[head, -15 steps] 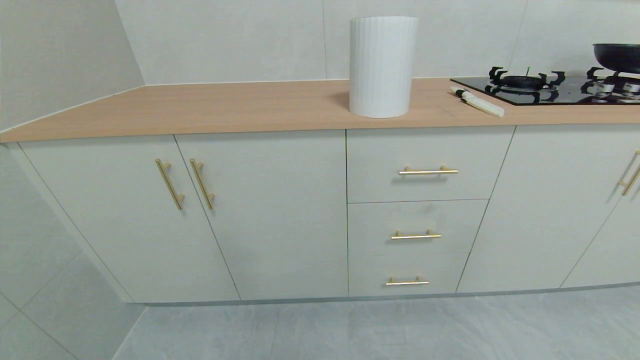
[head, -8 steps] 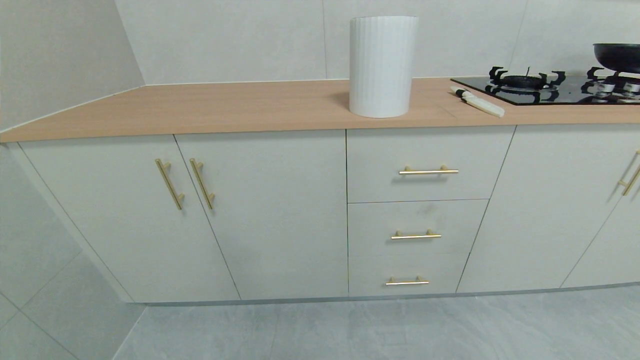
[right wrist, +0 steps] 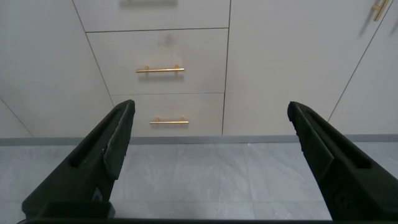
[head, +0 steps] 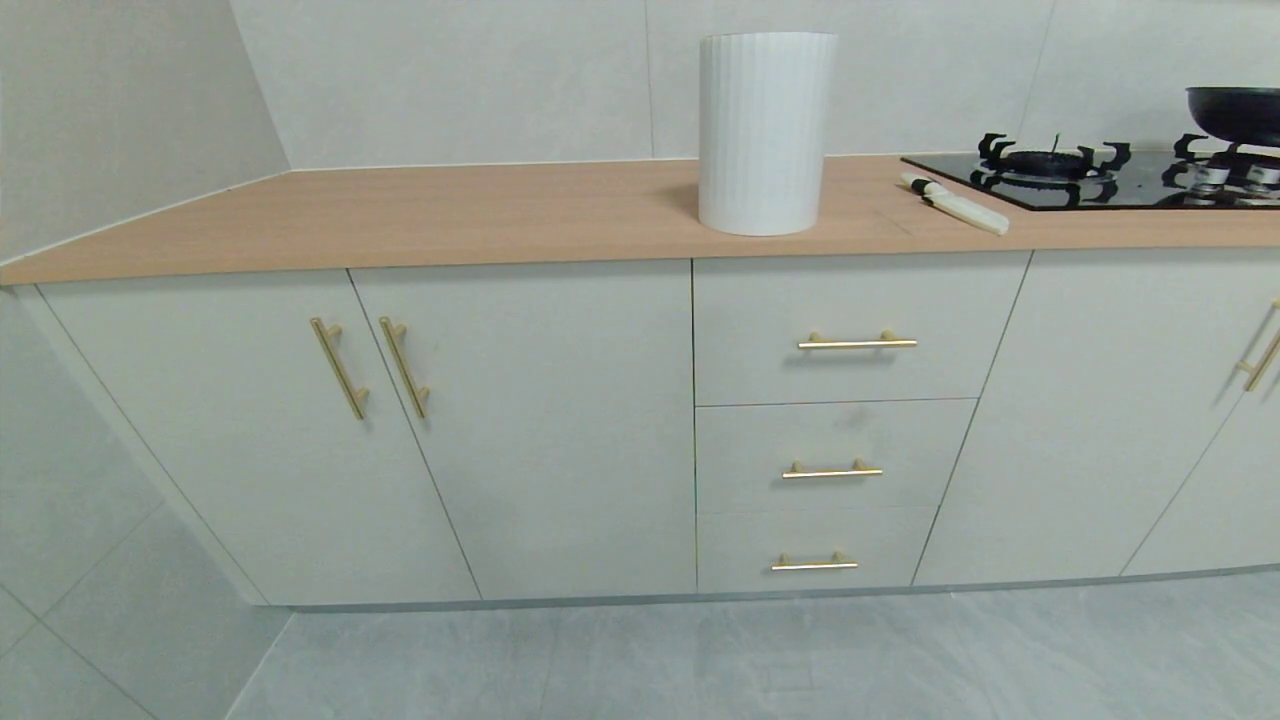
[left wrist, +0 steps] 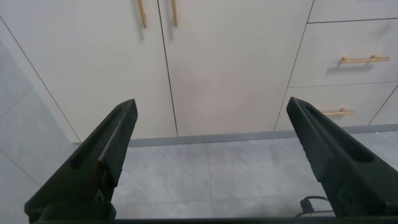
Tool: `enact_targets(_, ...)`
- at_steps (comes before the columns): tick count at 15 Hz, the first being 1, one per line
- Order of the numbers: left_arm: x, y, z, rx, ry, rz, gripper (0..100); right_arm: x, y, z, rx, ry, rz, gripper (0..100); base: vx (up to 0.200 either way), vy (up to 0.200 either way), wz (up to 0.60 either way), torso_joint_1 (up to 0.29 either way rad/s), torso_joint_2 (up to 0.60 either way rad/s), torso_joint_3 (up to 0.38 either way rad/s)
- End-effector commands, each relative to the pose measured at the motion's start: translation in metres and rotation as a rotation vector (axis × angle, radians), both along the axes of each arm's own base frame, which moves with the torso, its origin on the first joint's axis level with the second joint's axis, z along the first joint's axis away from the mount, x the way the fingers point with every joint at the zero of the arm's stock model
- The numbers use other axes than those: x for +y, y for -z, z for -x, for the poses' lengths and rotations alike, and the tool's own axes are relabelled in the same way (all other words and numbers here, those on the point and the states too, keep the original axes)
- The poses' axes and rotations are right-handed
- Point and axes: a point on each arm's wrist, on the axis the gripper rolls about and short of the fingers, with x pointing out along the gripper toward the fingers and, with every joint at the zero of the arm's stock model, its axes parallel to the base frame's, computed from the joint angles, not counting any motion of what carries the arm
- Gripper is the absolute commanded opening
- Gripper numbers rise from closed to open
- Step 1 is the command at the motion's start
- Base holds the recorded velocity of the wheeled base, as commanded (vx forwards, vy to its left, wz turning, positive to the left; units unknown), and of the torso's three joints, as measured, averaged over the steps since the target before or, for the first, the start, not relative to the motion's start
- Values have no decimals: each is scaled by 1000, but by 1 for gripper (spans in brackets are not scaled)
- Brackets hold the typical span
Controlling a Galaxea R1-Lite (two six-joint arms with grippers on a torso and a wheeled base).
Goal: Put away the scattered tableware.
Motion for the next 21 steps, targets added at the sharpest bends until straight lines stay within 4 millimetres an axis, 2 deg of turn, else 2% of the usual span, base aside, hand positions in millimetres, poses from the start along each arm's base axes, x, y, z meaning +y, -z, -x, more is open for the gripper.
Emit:
enact_targets(1,0,0,0,0,1,0,100,0,0,0,3,0,0,100,0,0,0,0,0,0)
enact_targets(7,0,0,0,0,1,0,100,0,0,0,3,-3,-1,100,0,0,0,0,0,0)
enact_targets(21,0,0,0,0,1,2,100,0,0,0,3,-3,-1,100,200,0,0,2,2,2)
